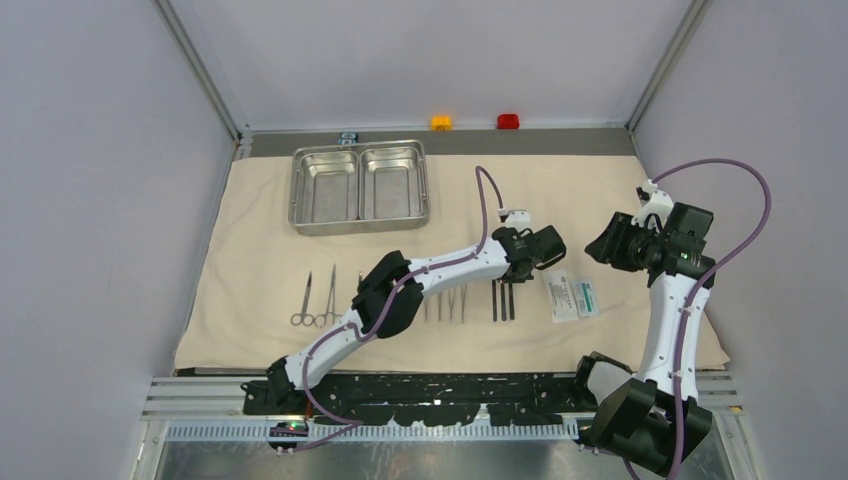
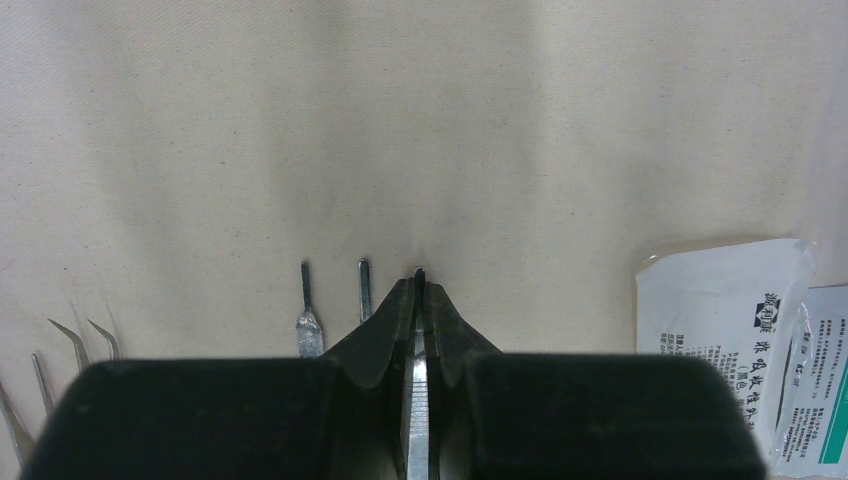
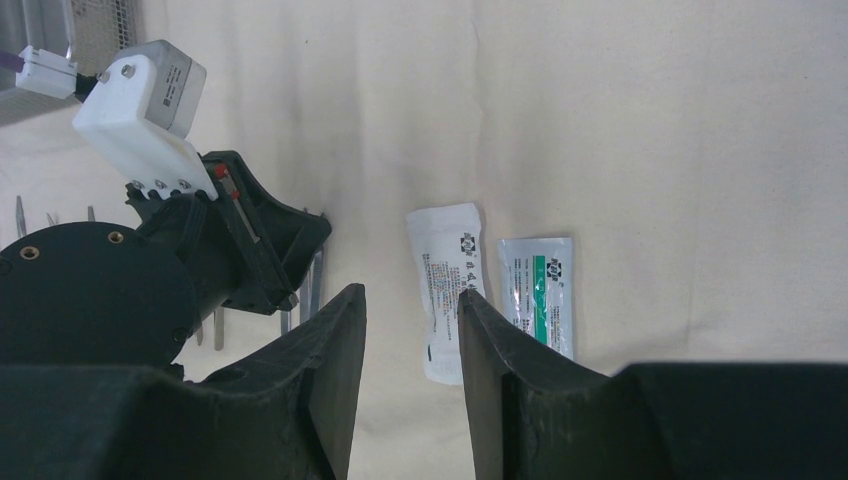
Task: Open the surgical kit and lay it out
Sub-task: Place the medical item in the surgical kit, then reset both arms
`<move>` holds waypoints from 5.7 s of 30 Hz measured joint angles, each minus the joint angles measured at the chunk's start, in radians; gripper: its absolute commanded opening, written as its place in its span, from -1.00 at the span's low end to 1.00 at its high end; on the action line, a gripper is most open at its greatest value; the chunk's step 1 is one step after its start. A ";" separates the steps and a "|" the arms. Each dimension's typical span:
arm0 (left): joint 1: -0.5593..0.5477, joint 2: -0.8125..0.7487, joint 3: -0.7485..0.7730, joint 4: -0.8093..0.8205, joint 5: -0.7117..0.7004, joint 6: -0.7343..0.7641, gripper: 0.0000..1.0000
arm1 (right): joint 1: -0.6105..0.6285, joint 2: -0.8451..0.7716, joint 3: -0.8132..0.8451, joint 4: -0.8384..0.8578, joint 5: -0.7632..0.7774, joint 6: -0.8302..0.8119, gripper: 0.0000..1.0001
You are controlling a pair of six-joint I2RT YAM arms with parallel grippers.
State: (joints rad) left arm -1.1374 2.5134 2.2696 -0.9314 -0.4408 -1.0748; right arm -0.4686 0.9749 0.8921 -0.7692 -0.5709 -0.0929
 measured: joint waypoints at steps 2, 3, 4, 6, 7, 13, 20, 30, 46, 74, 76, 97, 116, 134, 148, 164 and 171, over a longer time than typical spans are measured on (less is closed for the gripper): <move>0.000 0.000 0.000 0.000 0.000 0.000 -0.83 | 0.000 0.000 0.000 0.000 0.000 0.000 -0.11; 0.000 0.000 0.000 0.000 0.000 0.000 -0.82 | 0.000 0.000 0.000 0.000 0.000 0.000 -0.11; 0.000 0.000 0.000 0.000 0.000 0.000 -0.81 | 0.000 0.000 0.000 0.000 0.000 0.000 -0.12; 0.000 0.000 0.000 0.000 0.001 0.000 -0.79 | 0.000 0.000 0.000 0.000 0.000 0.000 -0.11; 0.000 0.000 0.000 0.001 0.001 0.000 -0.79 | 0.000 0.000 0.000 0.000 0.000 0.000 -0.12; 0.000 0.000 0.000 0.003 0.005 0.000 -0.78 | -0.004 0.000 0.000 0.000 0.000 0.000 -0.12; 0.000 0.000 0.000 0.005 0.008 0.000 -0.76 | -0.005 0.000 0.000 0.000 -0.002 0.000 -0.11; 0.000 0.000 0.000 0.007 0.015 0.000 -0.86 | -0.005 0.000 0.000 0.000 -0.003 0.000 -0.11; 0.008 0.000 0.000 0.006 0.020 -0.018 -0.91 | -0.005 0.000 -0.001 0.000 -0.004 0.000 -0.12; 0.025 0.010 0.018 0.007 0.022 -0.018 -0.87 | -0.012 0.000 -0.004 0.000 -0.008 0.000 -0.11; 0.026 0.010 0.018 0.007 0.023 -0.018 -0.83 | -0.013 0.000 -0.004 0.000 -0.008 0.000 -0.12; 0.027 0.010 0.014 0.048 0.011 0.035 -0.50 | -0.013 -0.001 -0.005 0.000 -0.014 -0.002 -0.12; 0.025 -0.358 -0.318 0.391 -0.232 0.599 -0.31 | -0.012 0.004 0.033 -0.016 -0.046 0.005 0.15; 0.631 -1.200 -0.998 0.673 -0.029 1.036 0.73 | 0.272 0.156 0.183 0.085 0.073 0.036 0.32; 1.068 -1.592 -1.255 0.604 0.339 1.022 0.99 | 0.378 0.172 0.245 0.119 0.141 0.037 0.70; 1.069 -1.838 -1.335 0.521 0.613 1.023 0.99 | 0.362 -0.056 0.101 0.179 -0.001 0.023 0.77; 1.085 -1.836 -1.335 0.488 0.566 1.024 0.99 | 0.299 -0.109 0.074 0.209 -0.047 0.022 0.78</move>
State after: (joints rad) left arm -0.0521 0.6773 0.9348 -0.4431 0.1249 -0.0505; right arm -0.1692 0.8661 0.9665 -0.5598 -0.6178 -0.0711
